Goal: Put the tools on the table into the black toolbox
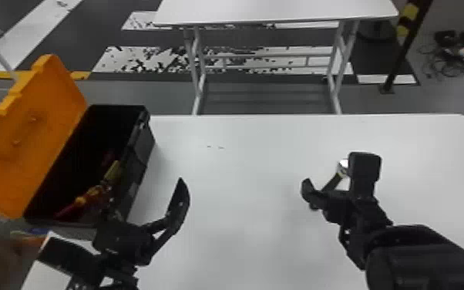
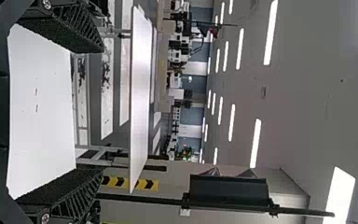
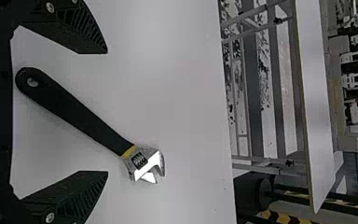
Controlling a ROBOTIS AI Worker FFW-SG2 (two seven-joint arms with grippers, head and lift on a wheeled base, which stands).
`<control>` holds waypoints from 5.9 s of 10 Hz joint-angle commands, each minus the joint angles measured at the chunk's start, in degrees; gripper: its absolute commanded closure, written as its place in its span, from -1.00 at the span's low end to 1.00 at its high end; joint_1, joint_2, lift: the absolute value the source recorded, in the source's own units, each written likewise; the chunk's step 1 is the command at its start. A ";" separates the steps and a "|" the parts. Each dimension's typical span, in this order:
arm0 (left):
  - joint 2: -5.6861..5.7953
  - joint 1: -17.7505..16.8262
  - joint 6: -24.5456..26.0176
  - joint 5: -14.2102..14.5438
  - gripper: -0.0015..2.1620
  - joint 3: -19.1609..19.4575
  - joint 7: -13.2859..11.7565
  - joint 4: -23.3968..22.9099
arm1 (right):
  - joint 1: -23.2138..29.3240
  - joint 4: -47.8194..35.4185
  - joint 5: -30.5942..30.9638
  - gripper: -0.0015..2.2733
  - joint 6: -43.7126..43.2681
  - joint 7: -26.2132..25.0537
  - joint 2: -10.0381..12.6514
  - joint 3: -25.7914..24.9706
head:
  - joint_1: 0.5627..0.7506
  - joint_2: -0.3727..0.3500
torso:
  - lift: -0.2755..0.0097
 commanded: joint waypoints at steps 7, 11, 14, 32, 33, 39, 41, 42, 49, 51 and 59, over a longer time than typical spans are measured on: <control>-0.09 -1.39 0.18 0.09 -0.93 -1.02 0.00 1.57 | -3.47 7.28 -0.01 -0.92 -1.24 1.52 0.05 1.07 | 0.41 0.33 | 0.41; -0.09 -1.66 0.18 0.18 -0.93 -1.02 0.00 2.01 | -4.53 10.09 -0.01 -0.80 -1.94 2.84 0.05 0.72 | 0.41 0.33 | 0.41; -0.09 -1.66 0.18 0.18 -0.93 -1.11 0.00 2.01 | -4.61 10.09 0.43 -0.24 -1.41 2.84 0.05 0.72 | 0.41 0.33 | 0.41; -0.44 -1.83 1.93 0.26 -0.92 -2.42 -0.09 -1.77 | 4.35 -4.85 5.62 0.95 -0.88 6.18 0.05 1.24 | 0.41 0.31 | 0.41; -0.53 -1.83 2.11 0.26 -0.92 -2.42 -0.09 -1.77 | 4.44 -4.94 5.62 0.95 -0.88 6.27 0.05 1.24 | 0.41 0.31 | 0.41; -0.53 -1.83 3.16 0.09 -0.92 -2.42 -0.18 -1.42 | 4.35 -5.99 6.23 -0.86 3.51 9.08 0.05 4.06 | 0.41 0.42 | 0.41; -0.53 -1.83 3.16 0.09 -0.92 -2.51 -0.18 -1.24 | 4.09 -5.91 6.49 -0.95 5.44 8.99 0.05 3.97 | 0.41 0.44 | 0.41; -0.53 -1.92 3.16 0.09 -0.92 -2.51 -0.18 -1.06 | 4.00 -5.64 6.49 -0.94 5.80 8.99 0.05 3.79 | 0.41 0.44 | 0.41; -0.35 -2.18 3.16 0.18 -0.92 -2.78 -0.27 -0.71 | 2.24 -1.51 6.49 -0.81 6.32 11.27 0.05 3.88 | 0.41 0.43 | 0.41; -0.35 -2.18 3.16 0.18 -0.92 -2.78 -0.27 -0.71 | 1.89 -0.63 6.67 -0.61 6.85 11.98 0.05 3.97 | 0.41 0.45 | 0.41; -0.44 -2.18 3.34 0.26 -0.92 -2.78 -0.44 -0.71 | 1.89 -1.16 8.78 0.96 9.66 12.51 0.05 3.44 | 0.41 0.42 | 0.41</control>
